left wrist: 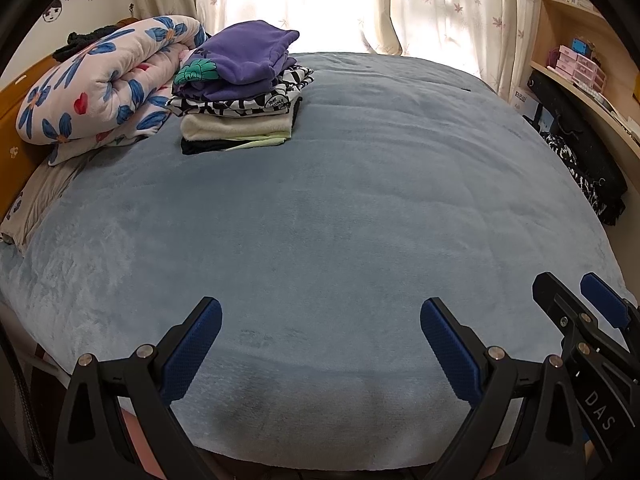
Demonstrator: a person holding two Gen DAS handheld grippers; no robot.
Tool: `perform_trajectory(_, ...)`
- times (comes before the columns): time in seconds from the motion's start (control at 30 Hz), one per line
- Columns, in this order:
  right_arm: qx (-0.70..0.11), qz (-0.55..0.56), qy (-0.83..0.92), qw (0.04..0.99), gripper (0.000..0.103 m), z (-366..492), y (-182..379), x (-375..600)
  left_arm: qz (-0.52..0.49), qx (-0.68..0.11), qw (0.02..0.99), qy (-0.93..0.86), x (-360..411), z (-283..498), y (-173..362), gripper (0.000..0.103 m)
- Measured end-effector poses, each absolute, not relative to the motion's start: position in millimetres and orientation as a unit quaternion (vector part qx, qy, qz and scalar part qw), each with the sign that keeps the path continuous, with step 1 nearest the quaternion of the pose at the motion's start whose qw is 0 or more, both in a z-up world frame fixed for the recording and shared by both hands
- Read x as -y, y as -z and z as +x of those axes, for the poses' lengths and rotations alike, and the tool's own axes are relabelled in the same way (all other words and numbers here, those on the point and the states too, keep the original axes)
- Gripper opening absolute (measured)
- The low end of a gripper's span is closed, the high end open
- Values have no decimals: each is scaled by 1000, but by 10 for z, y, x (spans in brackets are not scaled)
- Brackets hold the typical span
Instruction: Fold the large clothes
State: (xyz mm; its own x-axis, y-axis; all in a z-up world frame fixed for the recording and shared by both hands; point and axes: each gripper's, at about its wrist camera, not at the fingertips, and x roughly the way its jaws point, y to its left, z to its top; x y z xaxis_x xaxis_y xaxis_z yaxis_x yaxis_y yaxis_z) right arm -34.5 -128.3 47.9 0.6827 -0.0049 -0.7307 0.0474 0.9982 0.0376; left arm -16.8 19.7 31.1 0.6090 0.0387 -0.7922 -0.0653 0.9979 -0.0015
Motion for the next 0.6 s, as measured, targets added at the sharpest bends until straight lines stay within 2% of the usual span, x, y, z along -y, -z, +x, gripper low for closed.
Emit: perform_trajectory(0.6,-399,26,15,917,67,-346,-478,1274,-15,-444,896,-28,-228,-160,-313,98)
